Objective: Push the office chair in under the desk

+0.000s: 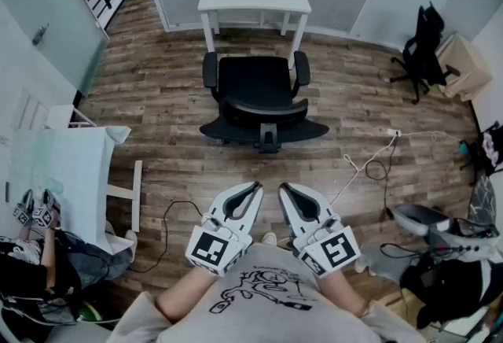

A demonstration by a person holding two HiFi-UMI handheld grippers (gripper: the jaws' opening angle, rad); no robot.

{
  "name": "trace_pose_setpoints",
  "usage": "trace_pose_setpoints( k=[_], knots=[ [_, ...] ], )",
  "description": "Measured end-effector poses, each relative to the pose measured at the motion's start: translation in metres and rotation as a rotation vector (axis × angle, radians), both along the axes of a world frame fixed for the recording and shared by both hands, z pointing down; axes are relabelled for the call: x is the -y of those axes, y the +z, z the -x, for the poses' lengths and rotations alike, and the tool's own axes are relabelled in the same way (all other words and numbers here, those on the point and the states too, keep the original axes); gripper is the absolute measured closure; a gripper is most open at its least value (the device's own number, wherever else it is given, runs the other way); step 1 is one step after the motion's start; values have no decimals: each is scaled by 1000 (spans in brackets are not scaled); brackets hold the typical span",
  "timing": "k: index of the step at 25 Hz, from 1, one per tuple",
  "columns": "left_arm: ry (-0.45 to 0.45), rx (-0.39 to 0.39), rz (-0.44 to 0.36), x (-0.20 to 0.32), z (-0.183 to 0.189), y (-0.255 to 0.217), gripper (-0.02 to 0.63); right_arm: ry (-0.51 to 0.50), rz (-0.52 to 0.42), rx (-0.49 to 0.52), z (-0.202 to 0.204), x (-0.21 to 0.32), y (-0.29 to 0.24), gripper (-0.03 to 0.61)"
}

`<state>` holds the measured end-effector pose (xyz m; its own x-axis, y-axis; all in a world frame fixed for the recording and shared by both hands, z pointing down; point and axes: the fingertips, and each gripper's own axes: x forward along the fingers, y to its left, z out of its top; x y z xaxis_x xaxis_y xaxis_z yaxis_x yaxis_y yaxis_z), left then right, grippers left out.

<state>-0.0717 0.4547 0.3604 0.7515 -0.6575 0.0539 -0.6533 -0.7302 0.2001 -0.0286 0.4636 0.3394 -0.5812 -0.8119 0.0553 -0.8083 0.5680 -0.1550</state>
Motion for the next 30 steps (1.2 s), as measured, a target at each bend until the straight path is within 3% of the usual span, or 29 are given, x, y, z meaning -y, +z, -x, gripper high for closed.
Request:
trace_pose_setpoints(
  k=[10,17,30],
  knots=[
    [2,-4,-4,6,12,1,594,-3,-5,-7,9,7,0,538],
    [22,0,0,7,24,5,594,-7,-11,60,23,11,-1,537],
    [45,11,28,10,36,18,594,27,0,39,32,14,8,537]
  ],
)
